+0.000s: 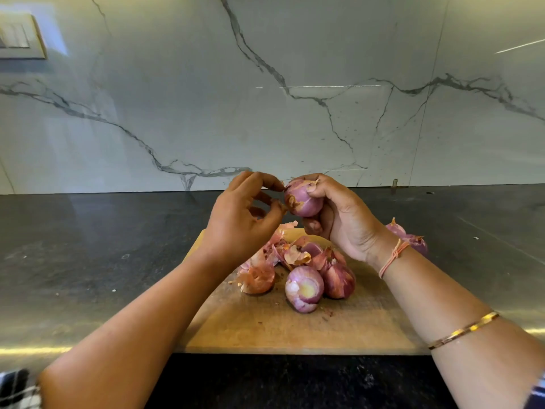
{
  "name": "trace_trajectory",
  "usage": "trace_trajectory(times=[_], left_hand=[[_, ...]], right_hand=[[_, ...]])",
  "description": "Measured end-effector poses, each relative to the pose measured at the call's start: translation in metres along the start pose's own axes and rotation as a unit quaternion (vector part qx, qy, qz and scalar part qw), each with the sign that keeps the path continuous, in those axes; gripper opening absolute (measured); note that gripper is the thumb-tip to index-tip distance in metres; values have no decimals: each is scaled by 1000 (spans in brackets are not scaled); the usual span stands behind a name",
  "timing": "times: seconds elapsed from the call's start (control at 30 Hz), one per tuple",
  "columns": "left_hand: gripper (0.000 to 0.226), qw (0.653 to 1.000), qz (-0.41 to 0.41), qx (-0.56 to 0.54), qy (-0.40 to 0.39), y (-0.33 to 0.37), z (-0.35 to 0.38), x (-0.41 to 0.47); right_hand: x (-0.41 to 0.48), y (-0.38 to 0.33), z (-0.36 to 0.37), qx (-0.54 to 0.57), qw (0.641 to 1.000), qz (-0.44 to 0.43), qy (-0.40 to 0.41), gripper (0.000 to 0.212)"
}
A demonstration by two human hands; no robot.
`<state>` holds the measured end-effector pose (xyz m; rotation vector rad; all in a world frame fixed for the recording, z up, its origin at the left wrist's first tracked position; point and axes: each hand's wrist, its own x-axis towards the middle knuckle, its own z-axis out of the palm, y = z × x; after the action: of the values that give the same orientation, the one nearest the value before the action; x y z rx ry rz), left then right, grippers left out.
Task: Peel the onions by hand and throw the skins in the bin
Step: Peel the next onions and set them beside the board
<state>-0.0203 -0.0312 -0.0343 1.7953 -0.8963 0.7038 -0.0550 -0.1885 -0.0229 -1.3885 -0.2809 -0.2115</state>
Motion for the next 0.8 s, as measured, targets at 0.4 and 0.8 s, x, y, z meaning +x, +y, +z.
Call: trace_trajectory(times=[0.4, 0.8], left_hand=[[40, 984, 141, 82, -71, -6, -2, -1], [32, 975, 177, 111, -82, -9, -2, 1]], right_hand=[[-6, -2, 7, 39, 997, 60, -16, 22], [-7, -3, 10, 19, 998, 57, -21, 28]])
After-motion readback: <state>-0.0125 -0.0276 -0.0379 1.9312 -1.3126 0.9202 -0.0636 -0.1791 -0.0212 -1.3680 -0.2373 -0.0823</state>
